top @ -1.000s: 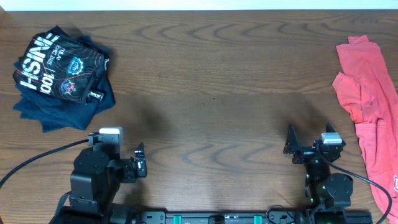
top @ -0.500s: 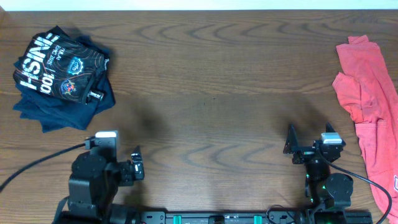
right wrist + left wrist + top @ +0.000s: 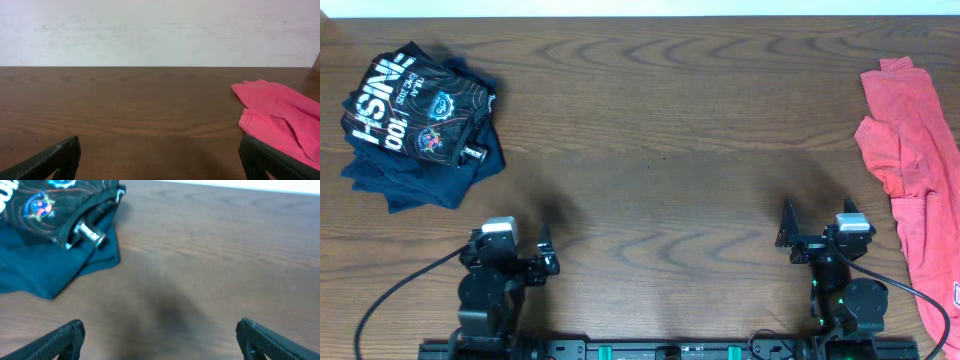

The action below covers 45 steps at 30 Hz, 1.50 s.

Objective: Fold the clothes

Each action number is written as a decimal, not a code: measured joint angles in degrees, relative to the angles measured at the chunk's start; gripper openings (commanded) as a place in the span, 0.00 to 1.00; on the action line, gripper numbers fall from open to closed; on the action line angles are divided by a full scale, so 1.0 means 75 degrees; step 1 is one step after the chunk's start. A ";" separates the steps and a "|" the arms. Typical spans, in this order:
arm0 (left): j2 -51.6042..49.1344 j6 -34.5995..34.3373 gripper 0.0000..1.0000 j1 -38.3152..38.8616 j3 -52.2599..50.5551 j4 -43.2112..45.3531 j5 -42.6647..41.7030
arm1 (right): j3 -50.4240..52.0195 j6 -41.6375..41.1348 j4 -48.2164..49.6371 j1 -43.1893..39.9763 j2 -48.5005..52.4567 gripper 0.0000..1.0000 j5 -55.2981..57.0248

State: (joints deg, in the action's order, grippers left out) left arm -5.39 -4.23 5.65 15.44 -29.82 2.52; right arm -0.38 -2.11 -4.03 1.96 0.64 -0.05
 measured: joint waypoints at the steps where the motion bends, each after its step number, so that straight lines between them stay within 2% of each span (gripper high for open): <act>1: 0.0163 0.0000 0.98 -0.0003 -0.0309 0.0306 -0.0026 | 0.0000 0.0000 0.0006 0.0000 0.0000 0.99 0.0000; 4: 0.0516 -0.0003 0.98 -0.0058 -0.1072 0.1317 -0.0082 | 0.0000 0.0003 0.0003 0.0000 0.0000 0.99 0.0000; 12: 0.0641 0.0175 0.98 -0.0236 -0.1868 0.3815 -0.0111 | 0.0000 0.0003 0.0003 0.0000 0.0000 0.99 -0.0003; 45: 0.0641 0.0370 0.98 -0.0326 -0.1877 0.3724 -0.0341 | 0.0000 0.0003 0.0003 0.0000 0.0000 0.99 -0.0003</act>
